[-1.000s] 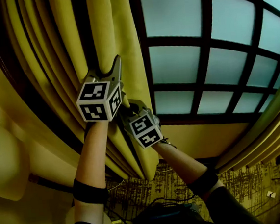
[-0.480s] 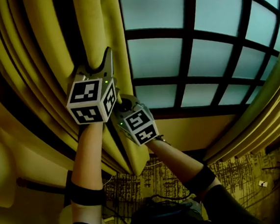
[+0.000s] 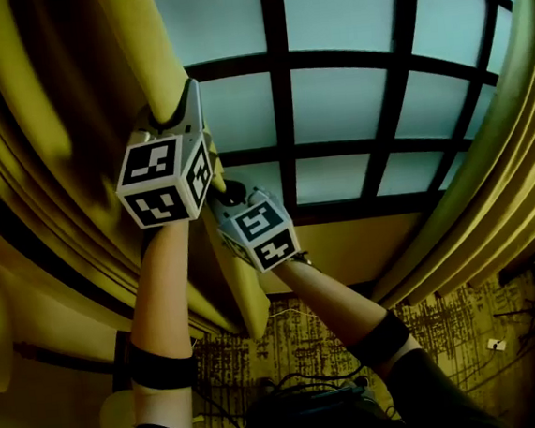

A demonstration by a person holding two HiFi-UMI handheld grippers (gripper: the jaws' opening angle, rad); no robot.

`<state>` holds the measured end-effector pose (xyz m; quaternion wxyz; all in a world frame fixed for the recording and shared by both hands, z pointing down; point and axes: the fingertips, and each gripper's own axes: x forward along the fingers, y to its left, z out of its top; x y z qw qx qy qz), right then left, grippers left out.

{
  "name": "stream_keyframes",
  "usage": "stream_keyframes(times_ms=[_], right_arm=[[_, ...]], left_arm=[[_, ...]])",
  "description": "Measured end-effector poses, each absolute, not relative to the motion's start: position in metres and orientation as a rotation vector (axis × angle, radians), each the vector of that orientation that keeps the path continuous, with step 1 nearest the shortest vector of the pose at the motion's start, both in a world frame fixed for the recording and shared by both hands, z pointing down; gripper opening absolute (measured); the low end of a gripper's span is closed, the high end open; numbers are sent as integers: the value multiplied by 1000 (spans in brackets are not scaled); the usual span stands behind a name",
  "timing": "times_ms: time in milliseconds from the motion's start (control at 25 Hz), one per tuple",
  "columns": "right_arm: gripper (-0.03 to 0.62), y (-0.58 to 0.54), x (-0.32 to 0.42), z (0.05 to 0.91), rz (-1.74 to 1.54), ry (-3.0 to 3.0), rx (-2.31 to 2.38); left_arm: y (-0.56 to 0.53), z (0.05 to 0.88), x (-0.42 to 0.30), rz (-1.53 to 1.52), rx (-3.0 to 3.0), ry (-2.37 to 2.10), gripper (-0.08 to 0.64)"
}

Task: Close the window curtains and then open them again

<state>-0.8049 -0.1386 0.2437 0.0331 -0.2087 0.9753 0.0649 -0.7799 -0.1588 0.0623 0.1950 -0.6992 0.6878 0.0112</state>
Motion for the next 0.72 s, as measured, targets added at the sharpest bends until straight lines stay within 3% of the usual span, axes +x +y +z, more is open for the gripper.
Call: stream_keyframes(times_ms=[720], right_arm=[[20,-220,-564,225,128,2885,-878]], left_arm=[[-240,51,-533,-48,-2030,1791,0]])
